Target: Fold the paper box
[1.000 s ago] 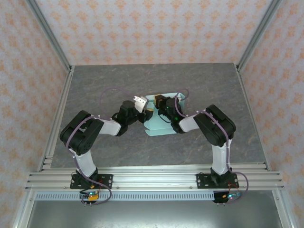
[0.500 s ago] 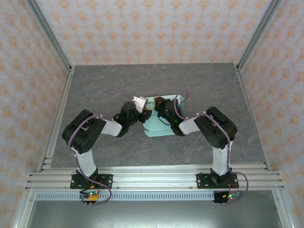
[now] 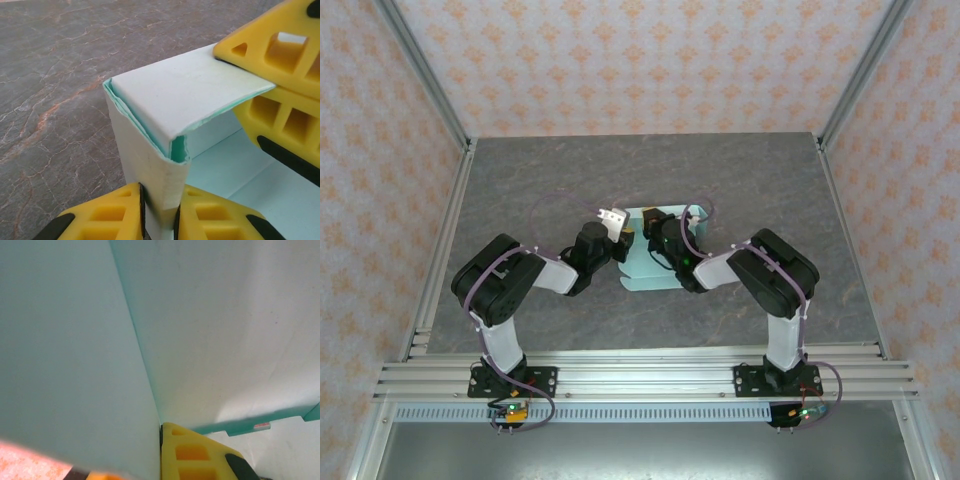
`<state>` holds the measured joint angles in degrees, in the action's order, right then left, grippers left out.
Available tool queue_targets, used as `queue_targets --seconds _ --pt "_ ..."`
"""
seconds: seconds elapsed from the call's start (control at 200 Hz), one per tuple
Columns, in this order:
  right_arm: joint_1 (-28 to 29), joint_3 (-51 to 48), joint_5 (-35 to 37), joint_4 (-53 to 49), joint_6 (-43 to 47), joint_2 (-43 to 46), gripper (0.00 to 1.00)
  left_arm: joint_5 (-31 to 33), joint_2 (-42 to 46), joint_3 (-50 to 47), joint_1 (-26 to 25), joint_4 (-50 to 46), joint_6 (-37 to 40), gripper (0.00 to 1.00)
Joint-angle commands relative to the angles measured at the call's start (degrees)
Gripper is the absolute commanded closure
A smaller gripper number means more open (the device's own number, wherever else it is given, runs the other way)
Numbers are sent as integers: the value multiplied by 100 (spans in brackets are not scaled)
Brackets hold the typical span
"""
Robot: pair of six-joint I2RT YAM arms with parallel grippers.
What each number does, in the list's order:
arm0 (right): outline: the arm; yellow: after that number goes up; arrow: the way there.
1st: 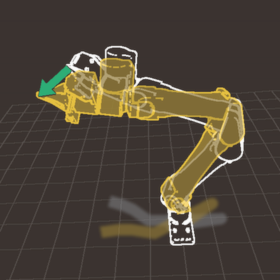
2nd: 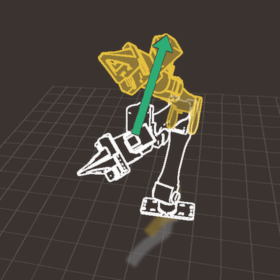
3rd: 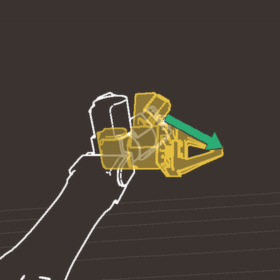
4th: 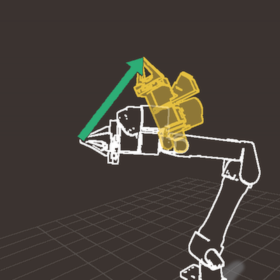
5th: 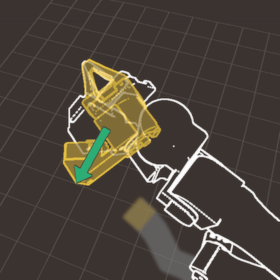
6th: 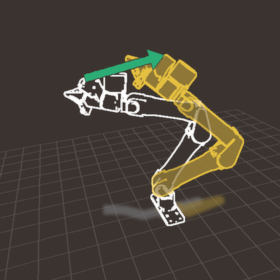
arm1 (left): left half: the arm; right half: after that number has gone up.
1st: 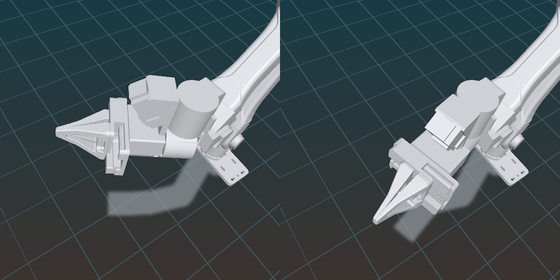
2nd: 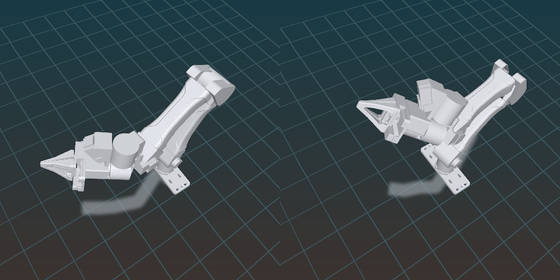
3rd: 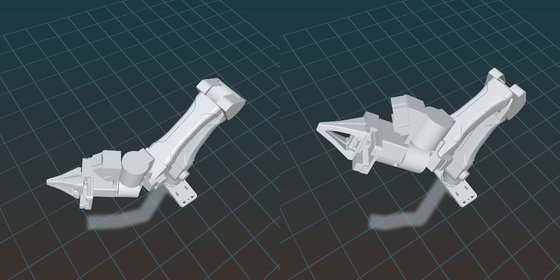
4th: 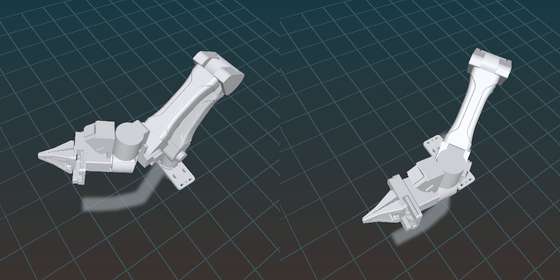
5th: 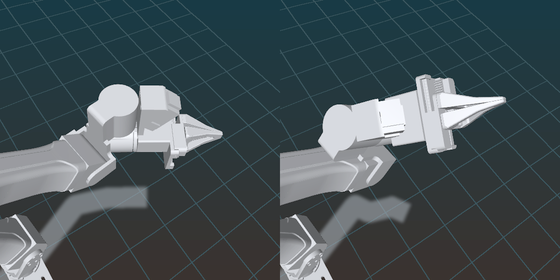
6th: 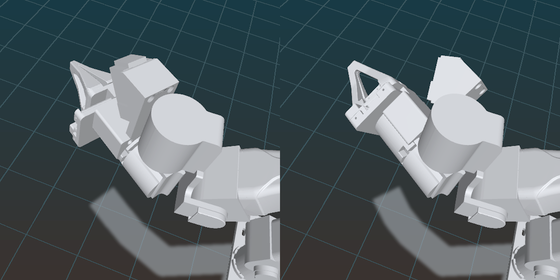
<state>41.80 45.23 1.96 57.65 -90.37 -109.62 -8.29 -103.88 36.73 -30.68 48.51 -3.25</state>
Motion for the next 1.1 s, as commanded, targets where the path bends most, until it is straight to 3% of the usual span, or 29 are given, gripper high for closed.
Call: queue_targets --seconds 0.0,0.16,0.24,0.365,0.541,0.911,1.001,1.096 --pt "428 65 -466 -428 26 58 92 -340 113 71 -191 459 -80 79" --pt "515 117 -530 -607 103 107 91 95 276 106 -187 110 -129 80" --pt "583 132 -478 -758 177 144 88 193 241 108 -188 112 -108 87" --pt "583 115 -455 -687 175 166 76 643 314 47 -186 16 -73 98" --pt "477 -76 -383 -1115 794 873 54 718 384 -26 -186 -94 75 100" --pt "95 -666 -60 -4001 3023 3905 42 625 692 89 -180 -851 505 100" --pt "-269 -593 -438 -4573 3595 4338 37 467 649 23 -182 -747 597 100" --pt "-851 292 -1118 -6081 4733 4216 36 131 635 -121 -176 -553 782 99"
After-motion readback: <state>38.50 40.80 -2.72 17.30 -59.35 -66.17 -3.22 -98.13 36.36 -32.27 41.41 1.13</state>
